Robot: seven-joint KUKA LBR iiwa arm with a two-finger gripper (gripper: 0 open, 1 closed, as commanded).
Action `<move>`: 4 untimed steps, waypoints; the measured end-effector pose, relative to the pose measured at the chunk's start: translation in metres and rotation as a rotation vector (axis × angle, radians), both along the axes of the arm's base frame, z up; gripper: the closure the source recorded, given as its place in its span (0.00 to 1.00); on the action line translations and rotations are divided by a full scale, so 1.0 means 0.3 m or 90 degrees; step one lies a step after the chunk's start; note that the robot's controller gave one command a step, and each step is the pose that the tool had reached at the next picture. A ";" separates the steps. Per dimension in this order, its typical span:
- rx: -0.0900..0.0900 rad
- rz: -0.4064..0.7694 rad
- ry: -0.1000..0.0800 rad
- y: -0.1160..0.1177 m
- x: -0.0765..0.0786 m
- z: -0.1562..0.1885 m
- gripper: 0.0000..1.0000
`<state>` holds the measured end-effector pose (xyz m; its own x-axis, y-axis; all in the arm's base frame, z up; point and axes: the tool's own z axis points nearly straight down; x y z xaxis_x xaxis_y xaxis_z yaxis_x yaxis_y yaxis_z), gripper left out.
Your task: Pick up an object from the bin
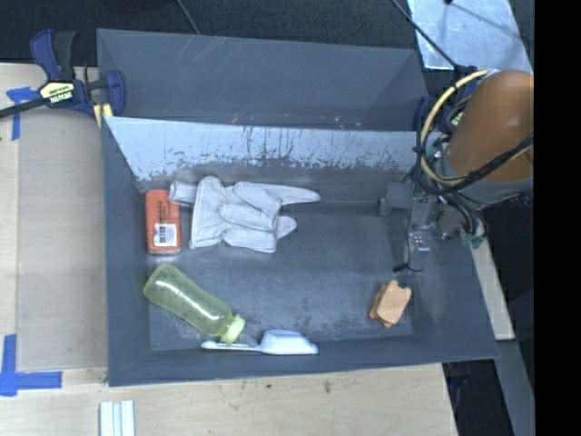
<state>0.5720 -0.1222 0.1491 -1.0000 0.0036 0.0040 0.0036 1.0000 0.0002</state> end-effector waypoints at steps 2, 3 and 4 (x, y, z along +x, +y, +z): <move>-0.002 0.008 -0.006 0.161 -0.083 -0.057 0.00; 0.000 -0.024 -0.006 0.293 0.012 -0.181 0.00; 0.002 -0.054 -0.005 0.293 0.087 -0.246 0.00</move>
Offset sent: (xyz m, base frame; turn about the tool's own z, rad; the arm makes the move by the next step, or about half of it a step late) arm -0.0466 0.0912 -0.0359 -0.0298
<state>0.5980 -0.0343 0.0753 -0.9960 0.0891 -0.0030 0.0891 0.9960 0.0031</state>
